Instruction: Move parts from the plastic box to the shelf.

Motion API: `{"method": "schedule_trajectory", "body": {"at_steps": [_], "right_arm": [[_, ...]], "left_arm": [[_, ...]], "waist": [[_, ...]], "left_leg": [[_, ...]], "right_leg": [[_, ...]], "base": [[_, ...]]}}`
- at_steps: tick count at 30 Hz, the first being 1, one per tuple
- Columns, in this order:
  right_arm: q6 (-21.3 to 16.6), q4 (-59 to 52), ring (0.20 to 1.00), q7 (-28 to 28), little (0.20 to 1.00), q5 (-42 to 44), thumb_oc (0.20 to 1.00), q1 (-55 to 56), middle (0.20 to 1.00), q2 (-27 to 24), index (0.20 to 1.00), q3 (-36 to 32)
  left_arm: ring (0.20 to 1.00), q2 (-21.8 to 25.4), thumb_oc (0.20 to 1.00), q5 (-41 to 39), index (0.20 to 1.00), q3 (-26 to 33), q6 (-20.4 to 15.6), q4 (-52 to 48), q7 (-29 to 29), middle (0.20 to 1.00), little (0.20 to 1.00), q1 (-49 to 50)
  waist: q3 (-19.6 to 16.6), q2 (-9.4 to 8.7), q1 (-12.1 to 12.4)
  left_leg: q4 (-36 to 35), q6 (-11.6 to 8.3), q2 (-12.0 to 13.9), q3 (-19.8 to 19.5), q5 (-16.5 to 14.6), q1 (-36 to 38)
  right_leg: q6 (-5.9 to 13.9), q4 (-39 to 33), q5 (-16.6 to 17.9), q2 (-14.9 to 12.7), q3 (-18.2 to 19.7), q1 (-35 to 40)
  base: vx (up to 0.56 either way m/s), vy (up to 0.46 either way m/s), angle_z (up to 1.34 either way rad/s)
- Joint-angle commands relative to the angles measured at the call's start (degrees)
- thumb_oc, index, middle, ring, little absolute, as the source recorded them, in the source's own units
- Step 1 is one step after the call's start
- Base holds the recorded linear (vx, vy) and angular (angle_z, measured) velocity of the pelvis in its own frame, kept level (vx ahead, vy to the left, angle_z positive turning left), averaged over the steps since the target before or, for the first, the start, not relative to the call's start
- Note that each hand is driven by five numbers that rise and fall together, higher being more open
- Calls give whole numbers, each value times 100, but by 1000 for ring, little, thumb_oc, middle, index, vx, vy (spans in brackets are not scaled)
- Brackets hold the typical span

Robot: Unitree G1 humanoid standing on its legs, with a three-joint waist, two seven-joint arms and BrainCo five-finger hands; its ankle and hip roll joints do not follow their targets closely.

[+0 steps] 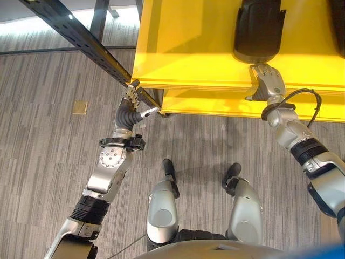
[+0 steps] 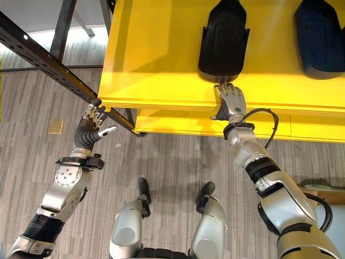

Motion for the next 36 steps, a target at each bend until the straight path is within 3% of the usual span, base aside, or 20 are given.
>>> {"method": "schedule_trajectory", "body": {"at_steps": [1, 22, 27, 36], "right_arm": [[202, 337, 1000, -126, 1000, 89, 1000, -391, 1000, -97, 1000, -199], [280, 598, 1000, -177, 1000, 278, 1000, -965, 1000, -314, 1000, -156], [403, 554, 1000, 357, 1000, 566, 1000, -896, 1000, -305, 1000, -192], [511, -347, 1000, 720, 1000, 976, 1000, -36, 1000, -42, 1000, -393]], "left_arm": [[1000, 221, 1000, -153, 1000, -181, -297, -414, 127, 1000, 1000, -130], [1000, 233, 1000, -140, 1000, -256, -350, -382, 227, 1000, 1000, -138], [1000, 209, 1000, -170, 1000, -229, -341, -413, 219, 1000, 1000, -108], [1000, 157, 1000, -127, 1000, -104, -309, -471, 470, 1000, 1000, -66]], "waist": [[-93, 34, -5], [-78, 89, 15], [-73, 65, -26], [-36, -31, -232]], "left_leg": [[188, -97, 176, -30, -520, 6], [182, -108, 187, 25, -499, 20], [156, -128, 182, 38, -492, 47], [163, -107, 248, 180, -510, 56]], "right_leg": [[417, 165, -599, -39, 97, 274], [401, 268, -631, -120, 80, 237], [402, 243, -636, -94, 101, 254], [427, 191, -589, -69, 189, 196]], "base": [[0, 0, 0], [0, 0, 0], [-1, 22, -1], [-12, 13, -3]]}}
